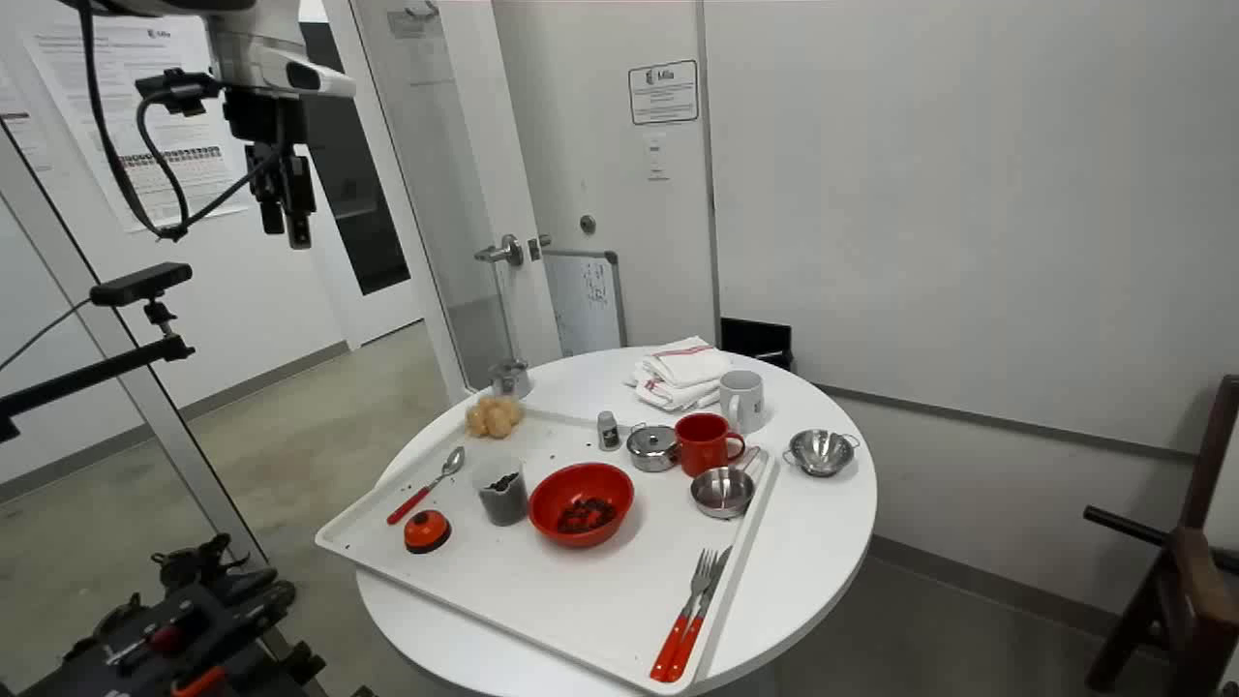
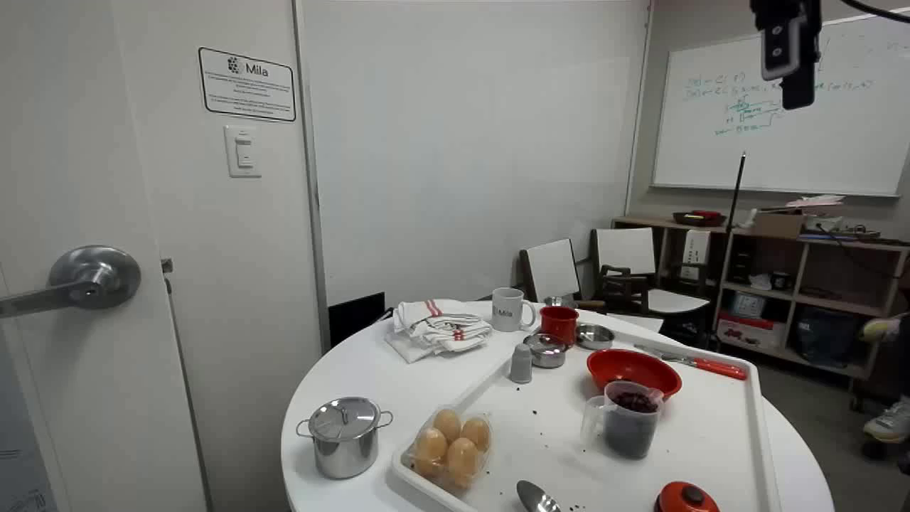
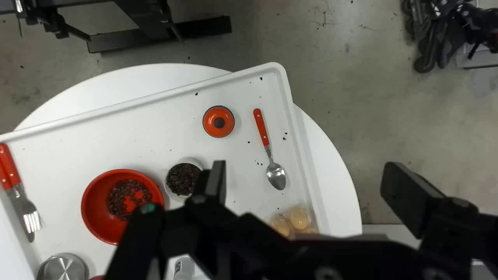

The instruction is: Pour some contents from the clear jar into the orange bowl

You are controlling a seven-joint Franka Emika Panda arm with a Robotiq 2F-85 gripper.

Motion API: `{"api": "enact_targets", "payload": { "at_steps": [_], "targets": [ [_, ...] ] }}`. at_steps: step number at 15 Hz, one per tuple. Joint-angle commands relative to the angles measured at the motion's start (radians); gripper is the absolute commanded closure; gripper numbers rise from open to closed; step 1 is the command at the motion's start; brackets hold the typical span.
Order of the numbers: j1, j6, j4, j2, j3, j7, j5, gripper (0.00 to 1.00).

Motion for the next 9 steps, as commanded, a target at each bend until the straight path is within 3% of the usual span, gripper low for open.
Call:
{"api": "enact_targets", "payload": {
  "at_steps": [1,4,9],
  "targets": [
    [0.003,-0.002,0.002,0.001,-0.003,0.001,-0.001,0.00],
    [-0.013,0.040,0.003,0.011,-0.001,0.080,-0.023,0.00],
    [-0.010,0.030,0.002,0.009,-0.006,0.059,-0.012,0.00]
  ]
}}
